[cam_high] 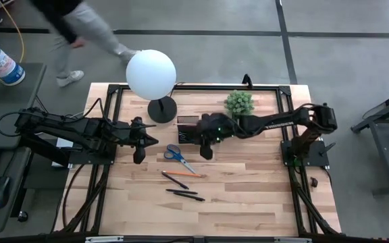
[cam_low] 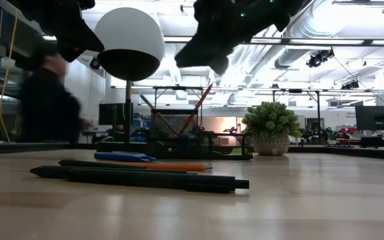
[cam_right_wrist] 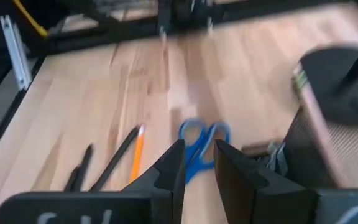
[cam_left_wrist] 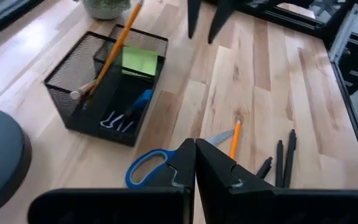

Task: Pick and place office supplies into organizer
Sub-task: Put the bottom center black pen into the desk organizer

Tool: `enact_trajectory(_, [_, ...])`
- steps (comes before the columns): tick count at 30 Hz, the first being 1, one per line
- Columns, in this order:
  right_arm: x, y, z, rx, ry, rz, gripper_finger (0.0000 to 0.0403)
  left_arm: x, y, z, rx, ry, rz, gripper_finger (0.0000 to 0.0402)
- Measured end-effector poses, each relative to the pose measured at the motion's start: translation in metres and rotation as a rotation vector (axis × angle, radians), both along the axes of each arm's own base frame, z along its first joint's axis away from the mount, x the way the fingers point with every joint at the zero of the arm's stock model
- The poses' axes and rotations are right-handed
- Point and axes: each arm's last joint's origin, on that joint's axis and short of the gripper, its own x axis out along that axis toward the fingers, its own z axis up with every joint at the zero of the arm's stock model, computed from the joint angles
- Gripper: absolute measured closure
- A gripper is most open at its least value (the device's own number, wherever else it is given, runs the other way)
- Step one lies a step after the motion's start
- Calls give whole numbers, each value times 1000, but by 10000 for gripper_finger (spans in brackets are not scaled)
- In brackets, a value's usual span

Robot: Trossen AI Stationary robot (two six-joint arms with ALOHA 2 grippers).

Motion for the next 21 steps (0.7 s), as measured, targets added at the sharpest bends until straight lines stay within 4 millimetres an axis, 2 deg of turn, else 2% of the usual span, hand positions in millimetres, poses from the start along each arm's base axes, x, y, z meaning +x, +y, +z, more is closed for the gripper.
enact_trajectory(7, [-7, 39, -13, 31, 144, -37, 340, 0, -2, 0, 8, 7, -82, 401])
enact_trajectory(13, [-13, 62, -16, 53, 190, -53, 356, 1, -4, 0, -34, 1, -130, 401])
enact_trajectory(21, [-21, 93, -18, 79, 213, -79, 373, 14, -8, -5, -186, 0, -178, 401])
